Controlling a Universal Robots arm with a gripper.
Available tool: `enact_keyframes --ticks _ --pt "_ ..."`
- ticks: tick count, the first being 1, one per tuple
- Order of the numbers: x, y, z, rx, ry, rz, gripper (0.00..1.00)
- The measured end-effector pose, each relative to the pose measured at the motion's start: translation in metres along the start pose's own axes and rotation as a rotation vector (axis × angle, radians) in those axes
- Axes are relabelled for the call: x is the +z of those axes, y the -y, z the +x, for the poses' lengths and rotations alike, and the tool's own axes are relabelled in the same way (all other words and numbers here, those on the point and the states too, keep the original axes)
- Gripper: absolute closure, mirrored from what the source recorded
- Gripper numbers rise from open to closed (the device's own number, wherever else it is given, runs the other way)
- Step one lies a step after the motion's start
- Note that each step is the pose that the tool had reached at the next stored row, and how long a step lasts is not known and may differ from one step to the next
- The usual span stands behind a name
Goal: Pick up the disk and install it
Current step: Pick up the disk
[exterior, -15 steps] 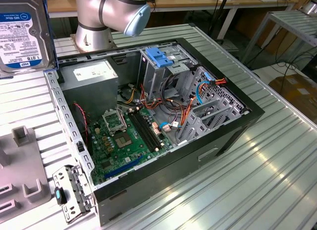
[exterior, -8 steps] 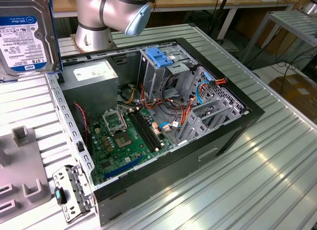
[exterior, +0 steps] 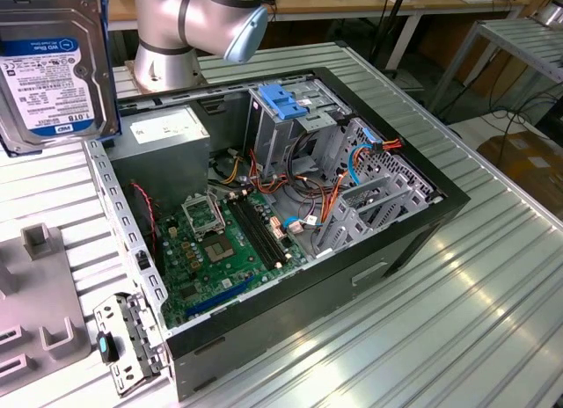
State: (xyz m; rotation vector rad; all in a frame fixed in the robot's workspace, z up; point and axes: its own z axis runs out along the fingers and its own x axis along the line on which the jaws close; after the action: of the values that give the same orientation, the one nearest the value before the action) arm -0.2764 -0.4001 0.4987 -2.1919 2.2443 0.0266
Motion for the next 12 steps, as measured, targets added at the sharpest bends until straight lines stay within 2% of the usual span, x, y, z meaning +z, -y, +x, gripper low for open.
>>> enact_keyframes --ticks 5,8,12 --pt "0.0 0.0059 0.0056 0.0 0.0 0.0 0.63" --pt "-0.0001 0.0139 0.0065 0.0 -0.0001 -0.0001 0.63" --pt "-0.0002 0.0295 0.0064 0.0 0.0 0.0 0.63"
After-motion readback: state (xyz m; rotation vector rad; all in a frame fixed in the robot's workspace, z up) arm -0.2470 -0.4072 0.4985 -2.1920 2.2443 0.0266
